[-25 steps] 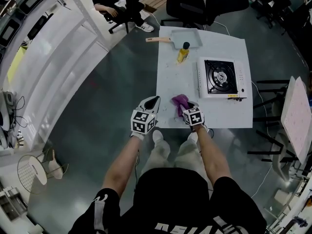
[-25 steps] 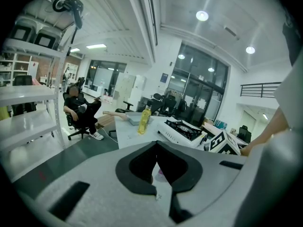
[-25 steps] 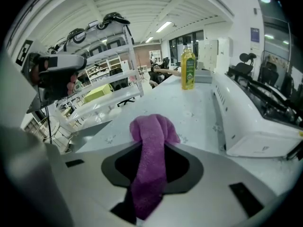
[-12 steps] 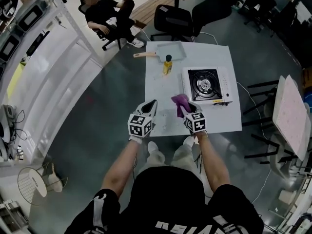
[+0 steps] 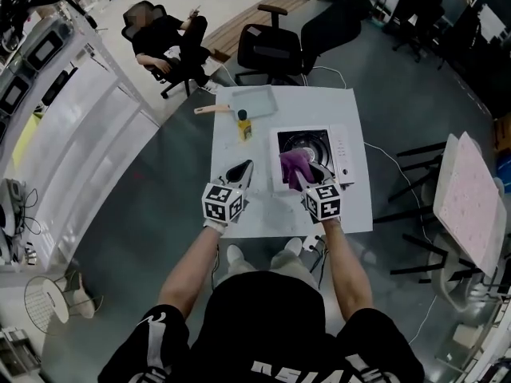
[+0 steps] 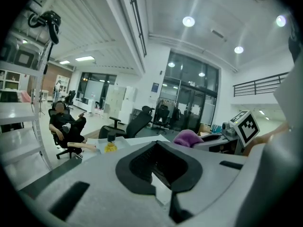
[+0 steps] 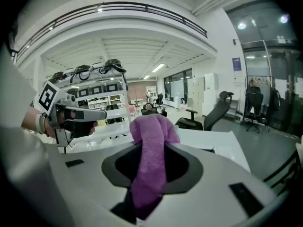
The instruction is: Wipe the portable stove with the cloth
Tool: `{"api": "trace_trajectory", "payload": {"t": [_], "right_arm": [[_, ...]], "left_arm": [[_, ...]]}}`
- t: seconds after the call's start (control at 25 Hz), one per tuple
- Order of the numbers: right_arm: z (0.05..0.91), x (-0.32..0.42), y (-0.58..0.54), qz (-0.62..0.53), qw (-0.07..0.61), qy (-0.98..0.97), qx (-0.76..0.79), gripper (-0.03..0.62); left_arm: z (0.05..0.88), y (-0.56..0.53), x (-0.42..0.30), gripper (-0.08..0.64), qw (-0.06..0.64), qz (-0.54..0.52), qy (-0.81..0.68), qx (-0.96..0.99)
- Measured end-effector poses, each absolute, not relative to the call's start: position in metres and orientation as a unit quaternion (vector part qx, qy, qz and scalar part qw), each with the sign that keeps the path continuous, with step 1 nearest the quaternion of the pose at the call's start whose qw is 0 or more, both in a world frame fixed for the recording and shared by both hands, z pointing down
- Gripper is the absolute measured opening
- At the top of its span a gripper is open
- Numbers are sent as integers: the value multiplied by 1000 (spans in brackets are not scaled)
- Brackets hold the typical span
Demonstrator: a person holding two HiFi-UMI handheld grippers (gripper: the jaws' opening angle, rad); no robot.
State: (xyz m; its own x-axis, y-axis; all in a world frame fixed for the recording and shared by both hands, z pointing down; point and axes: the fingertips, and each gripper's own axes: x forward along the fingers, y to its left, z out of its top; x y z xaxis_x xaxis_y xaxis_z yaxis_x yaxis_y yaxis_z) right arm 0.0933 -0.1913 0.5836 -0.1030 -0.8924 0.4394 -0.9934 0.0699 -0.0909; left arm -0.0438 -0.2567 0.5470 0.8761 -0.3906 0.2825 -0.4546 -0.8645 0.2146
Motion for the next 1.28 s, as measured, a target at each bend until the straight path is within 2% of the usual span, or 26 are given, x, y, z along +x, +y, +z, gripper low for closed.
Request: {"api": "trace_trajectory", "payload": {"t": [0.52,1.28], "right_arm": [[550,218,-179,162,114,-741,642,114],[534,268,-165,159,83,-738,651,114]], "left_arm": [[521,-241,51,5,130,103,-272,948],[505,-228,99,6,129,89,-281,947]]}}
